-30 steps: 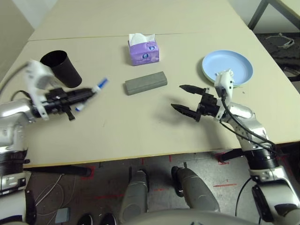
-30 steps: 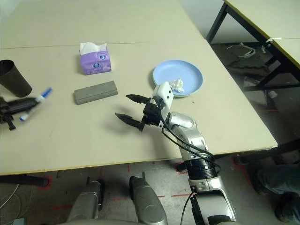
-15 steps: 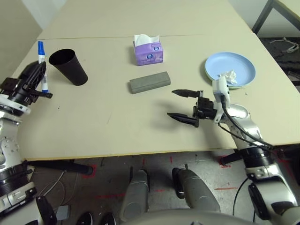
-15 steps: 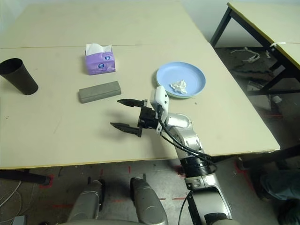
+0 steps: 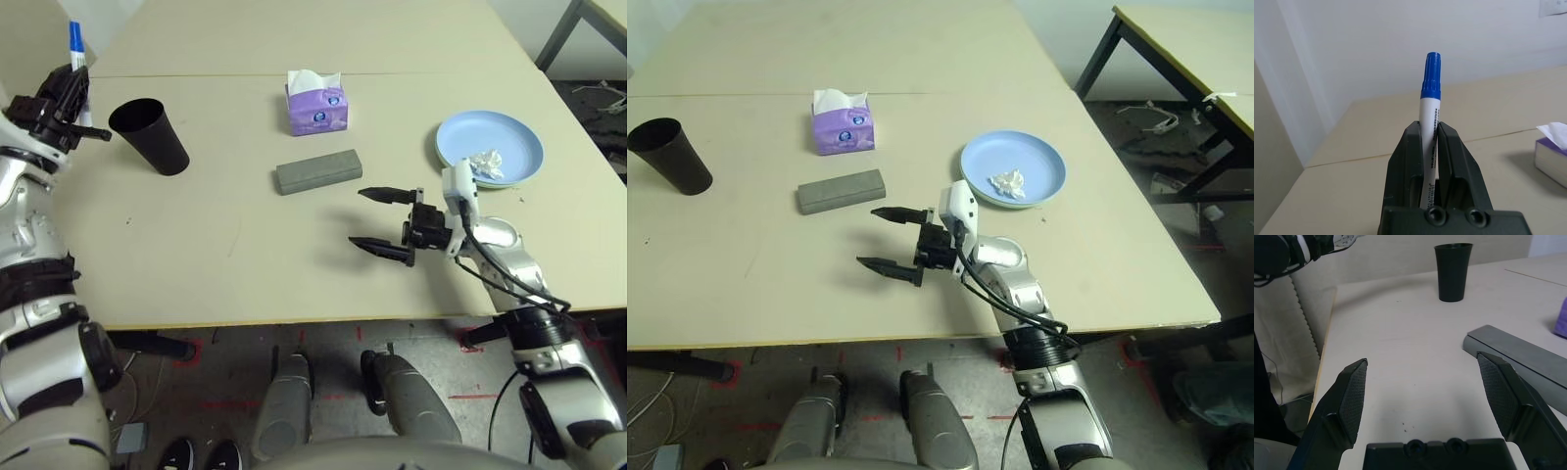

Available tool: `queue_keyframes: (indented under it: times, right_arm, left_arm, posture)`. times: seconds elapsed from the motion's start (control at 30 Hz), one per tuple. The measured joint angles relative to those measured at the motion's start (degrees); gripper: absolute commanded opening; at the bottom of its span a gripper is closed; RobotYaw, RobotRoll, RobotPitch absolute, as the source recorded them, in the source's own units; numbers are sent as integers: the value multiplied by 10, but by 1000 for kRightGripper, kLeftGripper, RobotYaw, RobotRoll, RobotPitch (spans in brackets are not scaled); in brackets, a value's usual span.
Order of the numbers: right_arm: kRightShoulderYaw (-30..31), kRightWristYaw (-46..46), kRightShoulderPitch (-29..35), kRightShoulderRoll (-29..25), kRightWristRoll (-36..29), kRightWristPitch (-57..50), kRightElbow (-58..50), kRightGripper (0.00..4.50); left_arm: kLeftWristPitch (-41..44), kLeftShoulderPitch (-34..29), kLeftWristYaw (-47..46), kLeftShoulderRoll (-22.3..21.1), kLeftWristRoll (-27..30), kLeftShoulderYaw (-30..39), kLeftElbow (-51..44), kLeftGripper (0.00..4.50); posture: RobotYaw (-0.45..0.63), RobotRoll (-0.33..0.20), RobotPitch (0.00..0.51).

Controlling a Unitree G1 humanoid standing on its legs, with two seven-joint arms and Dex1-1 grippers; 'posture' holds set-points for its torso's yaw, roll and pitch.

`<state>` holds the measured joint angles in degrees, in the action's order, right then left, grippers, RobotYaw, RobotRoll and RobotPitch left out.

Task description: Organize and tidy the items on the table.

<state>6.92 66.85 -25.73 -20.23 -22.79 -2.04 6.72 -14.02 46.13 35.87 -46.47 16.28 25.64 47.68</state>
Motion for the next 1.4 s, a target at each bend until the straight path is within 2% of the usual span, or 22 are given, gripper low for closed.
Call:
queue_keyframes:
  times: [0.17,0.43,0.97,1.4]
  right_arm:
    - [-1,-9,15,-5,-2,-15,-23,4500]
    - [-1,-18,20,-9,-8,-33,-42,4500]
    - [-4,-30,20,-12,-13,-47,-54,4500]
    - [-2,-31,19,-9,-13,-47,-54,4500]
  left_arm:
    - [-59,31,9,0,-22,-22,93,294]
    - [-104,53,13,-1,-32,-32,153,294]
    - [-132,48,20,2,-31,-36,170,294]
    - [-132,70,26,-9,-31,-40,171,294]
  posture:
    - [-187,0,225]
    - [-193,0,226]
    - [-193,0,220]
    - [-198,0,221]
